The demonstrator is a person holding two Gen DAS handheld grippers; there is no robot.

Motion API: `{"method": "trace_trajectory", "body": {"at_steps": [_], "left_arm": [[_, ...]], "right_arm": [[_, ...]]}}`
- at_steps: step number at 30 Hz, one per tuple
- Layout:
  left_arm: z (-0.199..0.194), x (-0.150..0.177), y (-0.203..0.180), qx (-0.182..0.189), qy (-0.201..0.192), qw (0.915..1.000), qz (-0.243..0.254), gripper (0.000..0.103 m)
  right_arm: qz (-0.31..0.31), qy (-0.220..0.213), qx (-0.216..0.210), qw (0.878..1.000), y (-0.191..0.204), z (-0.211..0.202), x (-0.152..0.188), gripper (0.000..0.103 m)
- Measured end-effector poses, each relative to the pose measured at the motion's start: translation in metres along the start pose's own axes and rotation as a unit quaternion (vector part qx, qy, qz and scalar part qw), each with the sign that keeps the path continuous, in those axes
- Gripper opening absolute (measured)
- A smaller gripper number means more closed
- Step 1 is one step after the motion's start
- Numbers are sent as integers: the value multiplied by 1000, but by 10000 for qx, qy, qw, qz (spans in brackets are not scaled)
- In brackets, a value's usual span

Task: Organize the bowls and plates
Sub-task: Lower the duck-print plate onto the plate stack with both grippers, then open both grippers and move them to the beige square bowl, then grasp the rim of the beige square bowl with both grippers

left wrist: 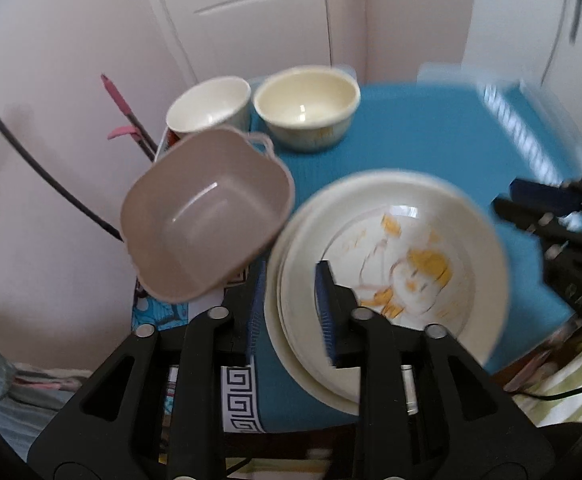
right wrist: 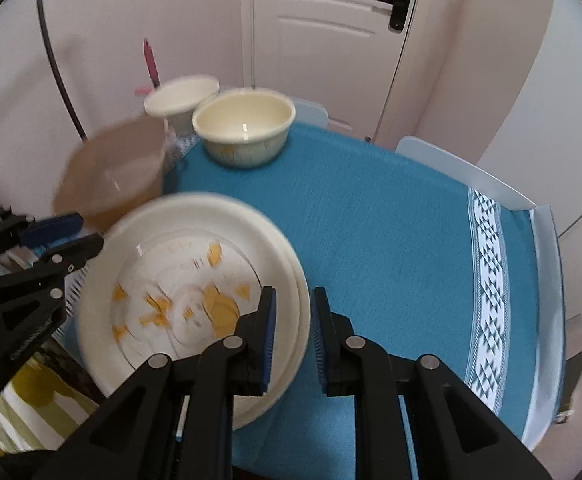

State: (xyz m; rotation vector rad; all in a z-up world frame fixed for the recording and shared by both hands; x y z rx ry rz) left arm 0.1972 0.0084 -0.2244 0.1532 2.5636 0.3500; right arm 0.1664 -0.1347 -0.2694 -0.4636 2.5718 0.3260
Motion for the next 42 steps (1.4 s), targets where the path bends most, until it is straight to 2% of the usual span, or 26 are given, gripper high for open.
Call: {"method": "trace_trajectory", "body": {"at_steps": [1, 2, 3, 5, 9, 13, 18, 21, 24, 26, 28, 30, 31, 33, 35, 37, 39, 42], "left_arm": [[-3, -4, 6, 24, -17, 9999, -114, 45], [-8, -8, 13, 40, -56, 9997, -231, 84], [-12, -12, 21, 36, -104, 9993, -363, 102], [-23, -16, 35, 2, -249, 9977, -637, 103], [-23, -23, 59, 6, -172, 9942, -1060, 103], [-13, -21, 83, -112, 5, 9878, -1555, 103], [11, -9, 112, -29, 270, 9737, -2262, 103], [33, 2, 126, 177, 513, 9608, -2720, 103], [52, 8, 132, 326, 637, 9516, -2990, 102], [63, 11, 133, 439, 717, 9478, -3076, 101], [80, 12, 132, 583, 851, 9435, -3148, 94], [94, 14, 131, 657, 956, 9409, -3182, 80], [101, 16, 129, 674, 1028, 9403, -3175, 77], [110, 18, 125, 702, 1122, 9396, -3156, 60], [120, 19, 121, 780, 1197, 9386, -3140, 48], [127, 20, 119, 819, 1251, 9384, -3114, 43], [131, 19, 116, 841, 1293, 9399, -3047, 28], [136, 18, 115, 779, 1327, 9450, -2887, 20]], "right_arm": [[61, -87, -87, 9999, -1, -5, -6, 54], [107, -208, -194, 9995, -2, -10, -13, 91], [125, -305, -300, 9990, -1, -13, -19, 103], [131, -565, -563, 9967, 1, -22, -33, 103], [-96, -774, -902, 9929, 11, -27, -60, 103], [-260, -689, -1388, 9876, 22, -17, -84, 103], [-404, 7, -1856, 9818, 40, 23, -108, 103], [-379, 121, -1922, 9805, 48, 49, -118, 103], [-441, 403, -2066, 9766, 57, 73, -121, 103], [-462, 615, -2219, 9720, 64, 93, -122, 103], [-463, 752, -2297, 9692, 71, 108, -123, 100], [-473, 881, -2374, 9663, 76, 122, -124, 85], [-498, 967, -2419, 9642, 80, 131, -124, 80], [-509, 1097, -2446, 9621, 84, 142, -123, 60], [-477, 1219, -2524, 9587, 88, 155, -121, 54], [-465, 1245, -2581, 9569, 90, 160, -119, 48], [-459, 1262, -2616, 9558, 90, 165, -116, 31], [-525, 1290, -2574, 9562, 92, 169, -114, 19]]}}
Point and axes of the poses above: each gripper's, at about its wrist camera, not at the fingertips, and z roughly the way its jaws point, y to its left, x to its underside, the point moved 5 cm from there along z, roughly the way its jaws point, and after that the axes turned 12 degrees about -x, right-handed, at the moved point
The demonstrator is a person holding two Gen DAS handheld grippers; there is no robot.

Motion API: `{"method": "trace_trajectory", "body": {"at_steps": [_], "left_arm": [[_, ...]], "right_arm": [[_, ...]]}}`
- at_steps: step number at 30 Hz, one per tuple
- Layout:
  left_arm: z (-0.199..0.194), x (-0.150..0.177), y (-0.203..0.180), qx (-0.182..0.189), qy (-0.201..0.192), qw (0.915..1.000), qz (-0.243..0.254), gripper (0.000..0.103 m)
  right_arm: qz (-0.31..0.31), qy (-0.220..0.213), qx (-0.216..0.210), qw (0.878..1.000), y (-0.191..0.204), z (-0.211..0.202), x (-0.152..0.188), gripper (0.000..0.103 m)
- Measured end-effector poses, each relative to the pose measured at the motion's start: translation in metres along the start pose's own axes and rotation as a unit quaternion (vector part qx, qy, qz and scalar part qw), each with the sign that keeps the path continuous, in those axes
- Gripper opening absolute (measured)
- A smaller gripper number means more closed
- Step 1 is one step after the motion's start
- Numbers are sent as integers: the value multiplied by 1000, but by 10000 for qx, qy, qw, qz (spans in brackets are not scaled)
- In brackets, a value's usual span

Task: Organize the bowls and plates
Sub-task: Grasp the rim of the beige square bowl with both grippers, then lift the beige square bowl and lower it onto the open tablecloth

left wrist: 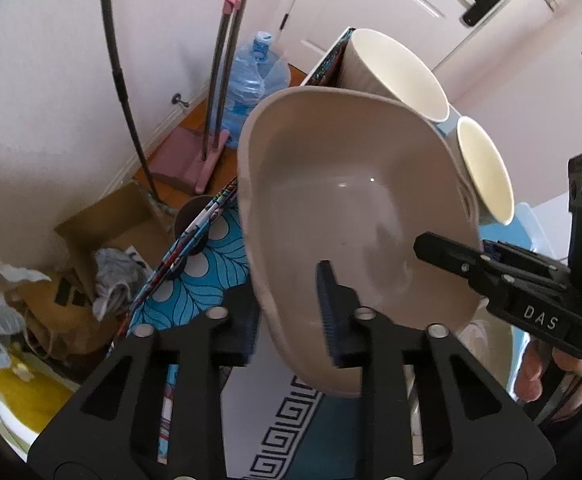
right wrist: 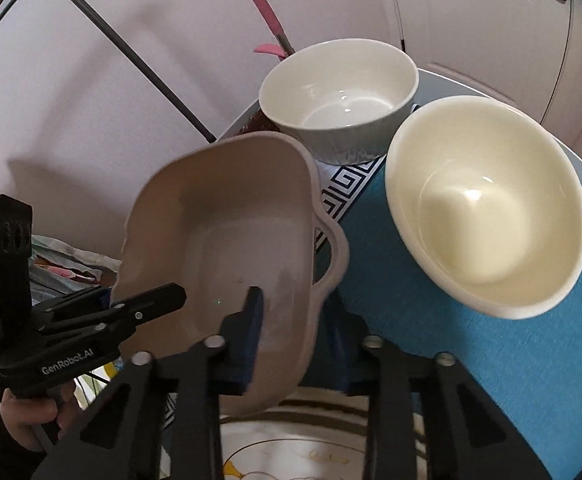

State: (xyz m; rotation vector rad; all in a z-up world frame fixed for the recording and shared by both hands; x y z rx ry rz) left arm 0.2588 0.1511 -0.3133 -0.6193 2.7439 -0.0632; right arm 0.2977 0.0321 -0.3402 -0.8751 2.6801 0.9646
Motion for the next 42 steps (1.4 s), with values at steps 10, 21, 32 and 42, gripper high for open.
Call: {"method": "trace_trajectory", "body": {"at_steps": [10, 21, 32, 42], "left_arm": [[-14, -10, -5, -212, -302, 9984, 439, 19], [-87, -18, -48, -92, -923, 9876, 1266, 19], [-145, 43, -184, 441, -1245, 9656, 2241, 19], [-138, 147, -289, 967, -888, 9532, 2723, 19]], "right_arm": [[-20, -185, 219, 9996, 5, -8, 1, 14], [133, -1107, 437, 9928, 29, -86, 15, 14], [779, -1956, 992, 9725, 4, -217, 113, 14], [1354, -2192, 1497, 9546, -51, -308, 225, 14]]}}
Point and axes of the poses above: each gripper's, at about its wrist camera, not at the fingertips, and z roughly the way its jaws point, y to its left, x to its underside, the point moved 5 cm from there along z, roughly the way its jaws point, and after that the axes turned 12 degrees about -x, right-handed, at the moved point
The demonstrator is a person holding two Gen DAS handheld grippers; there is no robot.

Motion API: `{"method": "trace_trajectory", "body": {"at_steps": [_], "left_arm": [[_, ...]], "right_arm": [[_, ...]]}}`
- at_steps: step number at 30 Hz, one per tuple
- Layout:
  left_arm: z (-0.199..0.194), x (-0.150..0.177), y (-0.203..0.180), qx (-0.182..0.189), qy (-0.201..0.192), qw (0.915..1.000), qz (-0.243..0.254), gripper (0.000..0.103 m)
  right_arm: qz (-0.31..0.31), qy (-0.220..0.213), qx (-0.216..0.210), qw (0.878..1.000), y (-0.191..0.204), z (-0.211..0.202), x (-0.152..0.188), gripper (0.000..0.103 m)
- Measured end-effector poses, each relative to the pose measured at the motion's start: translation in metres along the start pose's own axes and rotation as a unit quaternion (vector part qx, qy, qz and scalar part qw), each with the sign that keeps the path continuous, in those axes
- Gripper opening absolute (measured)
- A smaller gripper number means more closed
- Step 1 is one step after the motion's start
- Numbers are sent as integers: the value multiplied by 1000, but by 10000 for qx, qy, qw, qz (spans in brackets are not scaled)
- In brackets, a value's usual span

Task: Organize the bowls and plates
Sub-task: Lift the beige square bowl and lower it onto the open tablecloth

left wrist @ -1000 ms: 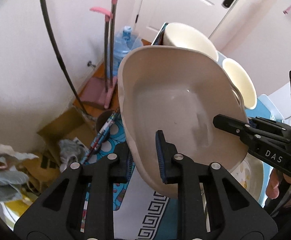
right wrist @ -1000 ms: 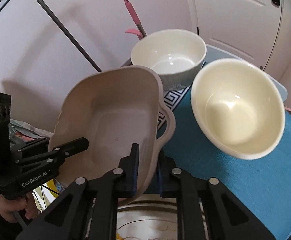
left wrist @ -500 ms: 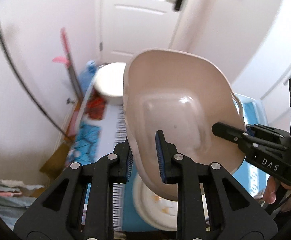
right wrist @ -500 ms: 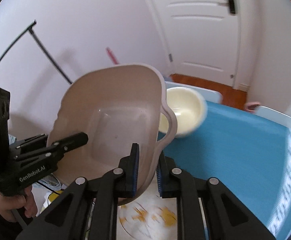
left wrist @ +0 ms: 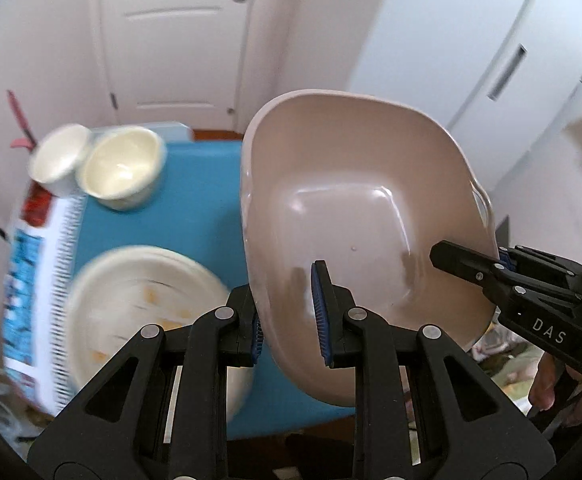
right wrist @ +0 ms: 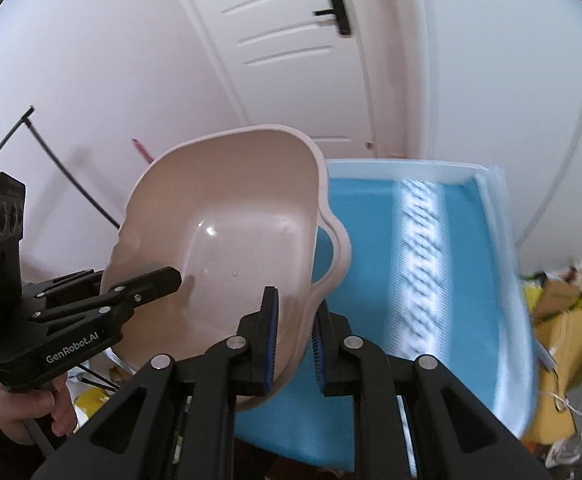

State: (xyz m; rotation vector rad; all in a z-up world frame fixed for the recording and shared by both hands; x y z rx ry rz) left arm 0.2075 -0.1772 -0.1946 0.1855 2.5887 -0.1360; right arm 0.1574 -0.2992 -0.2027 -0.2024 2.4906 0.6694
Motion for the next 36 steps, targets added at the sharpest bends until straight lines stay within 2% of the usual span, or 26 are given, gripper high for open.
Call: {"method": "trace_trajectory", "body": {"at_steps": [5, 11, 18, 23, 32, 34, 36], "left_arm": [[44, 25, -45, 259, 460, 9986, 50, 19], [86, 45, -76, 174, 761, 9965, 286, 19], [112, 59, -82, 116, 852, 9957, 359, 19], [108, 66, -84, 85, 869, 9955, 376, 19], [119, 61, -87, 68, 1014, 9943, 335, 19], [120, 64, -88, -131, 1054, 9932, 476, 19], [121, 64, -89, -226, 1056, 9927, 531, 20]], "right_arm": [[229, 204, 288, 9991, -52, -3, 27, 14], [472, 398, 425, 9972, -100, 12, 55, 14], [520, 472, 457, 9965, -116, 26, 64, 14], [591, 504, 423, 9961, -121, 32, 71, 14], [843, 585, 261, 9944, -128, 38, 74, 15], [887, 560, 231, 9942, -128, 38, 75, 24], [934, 484, 195, 9943, -127, 37, 74, 62]]}}
Point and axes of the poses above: each gripper's, at about its wrist camera, not at the fingertips, and z roughly the way its jaws point, y to its left, x to its underside, the point moved 5 cm from there along z, roughly the way its jaws point, and after that the axes turned 12 degrees about -x, right-handed, at the moved point
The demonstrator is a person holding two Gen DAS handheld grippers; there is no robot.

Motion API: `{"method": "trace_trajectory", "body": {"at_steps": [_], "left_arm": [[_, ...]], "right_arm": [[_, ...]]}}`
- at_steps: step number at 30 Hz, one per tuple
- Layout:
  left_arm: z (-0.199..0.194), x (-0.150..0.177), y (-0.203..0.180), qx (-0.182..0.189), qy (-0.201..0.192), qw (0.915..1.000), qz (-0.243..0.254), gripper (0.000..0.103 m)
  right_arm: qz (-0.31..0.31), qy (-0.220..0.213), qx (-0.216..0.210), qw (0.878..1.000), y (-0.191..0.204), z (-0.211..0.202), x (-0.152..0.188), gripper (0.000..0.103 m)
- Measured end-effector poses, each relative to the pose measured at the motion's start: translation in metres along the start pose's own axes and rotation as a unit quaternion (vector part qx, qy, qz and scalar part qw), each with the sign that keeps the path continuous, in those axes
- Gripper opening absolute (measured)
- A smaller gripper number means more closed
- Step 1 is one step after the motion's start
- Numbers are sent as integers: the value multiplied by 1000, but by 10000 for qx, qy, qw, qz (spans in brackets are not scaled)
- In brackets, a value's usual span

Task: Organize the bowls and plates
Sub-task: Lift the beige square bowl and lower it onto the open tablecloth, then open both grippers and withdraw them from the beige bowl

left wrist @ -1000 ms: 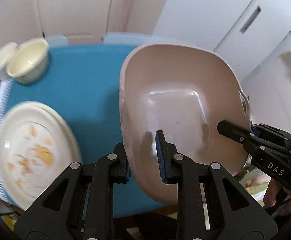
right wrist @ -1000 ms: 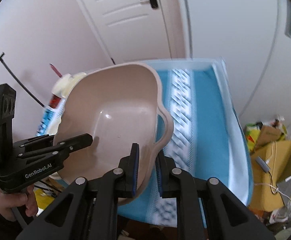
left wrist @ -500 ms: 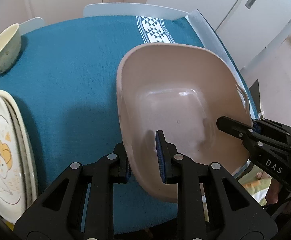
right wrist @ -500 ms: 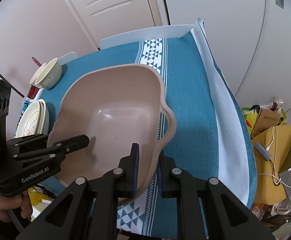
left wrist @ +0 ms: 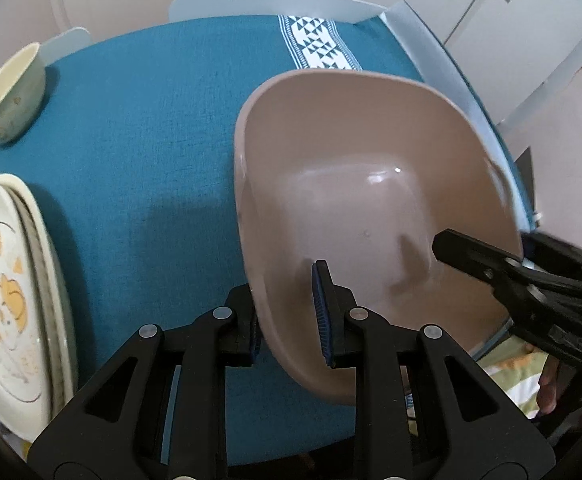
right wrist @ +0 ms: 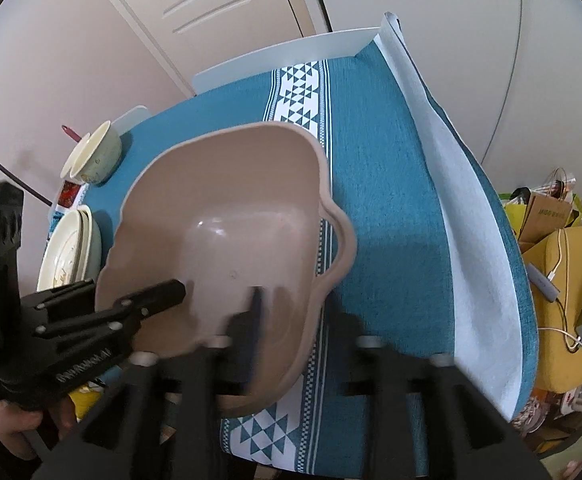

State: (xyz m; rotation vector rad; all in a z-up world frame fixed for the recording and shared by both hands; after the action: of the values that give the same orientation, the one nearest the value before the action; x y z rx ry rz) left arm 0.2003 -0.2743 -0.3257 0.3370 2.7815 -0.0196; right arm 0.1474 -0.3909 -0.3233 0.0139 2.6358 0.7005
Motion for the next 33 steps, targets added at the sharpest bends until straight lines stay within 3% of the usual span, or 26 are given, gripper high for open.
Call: {"method": "trace_trajectory", "body": {"at_steps": [2, 4, 5, 6, 7, 10, 18, 19, 21, 24, 28, 33], "left_arm": [[-1, 0, 0, 23, -7, 10000, -21, 22], [-3, 1, 1, 38, -6, 10000, -46, 37], [-4, 0, 2, 74, -30, 9999, -70, 71], [-6, 0, 3, 67, -57, 9999, -112, 93], [-8, 0, 8, 0, -96, 9998, -188, 95], [-9, -1, 12, 185, -54, 9992, -342, 96], [-49, -3, 24, -12, -318, 9989, -329, 96], [-60, -4, 29, -90, -423, 9985, -343, 96], [-81, -7, 41, -263, -638, 9968, -404, 96], [-116, -11, 67, -591, -1030, 9911, -597, 96], [-163, -15, 110, -1132, -1501, 9776, -946, 103], [-193, -20, 165, -1413, -1727, 9674, -1200, 103]], "right_arm": [[51, -129, -90, 9999, 0, -4, -1, 67], [99, -166, -120, 9997, 0, -6, -2, 67], [101, -190, -104, 9997, 0, -7, -2, 67], [100, -198, -97, 9997, 0, -8, -2, 68], [107, -191, -114, 9997, 0, -8, -2, 70], [213, -300, -133, 9992, -2, -15, -4, 73], [-65, -460, -204, 9987, 24, -38, -13, 73], [-133, -494, -242, 9984, 31, -42, -16, 75], [-291, -568, -315, 9975, 44, -52, -21, 97], [-575, -742, -439, 9946, 69, -64, -31, 102], [-1047, -930, -654, 9880, 110, -71, -47, 102], [-1414, -1143, -973, 9785, 160, -67, -72, 102]]}}
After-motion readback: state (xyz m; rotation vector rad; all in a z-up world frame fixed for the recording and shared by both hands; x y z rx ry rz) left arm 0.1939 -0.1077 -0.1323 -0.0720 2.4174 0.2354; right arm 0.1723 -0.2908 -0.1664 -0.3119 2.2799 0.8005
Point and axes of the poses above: each gripper's, at about its wrist camera, not at the fingertips, and z roughly the way its jaws point, y to its left, x to its underside, the point moved 5 cm from there along z, roughly the way its jaws point, and after that the axes turned 12 degrees about -x, right-handed, at the moved point
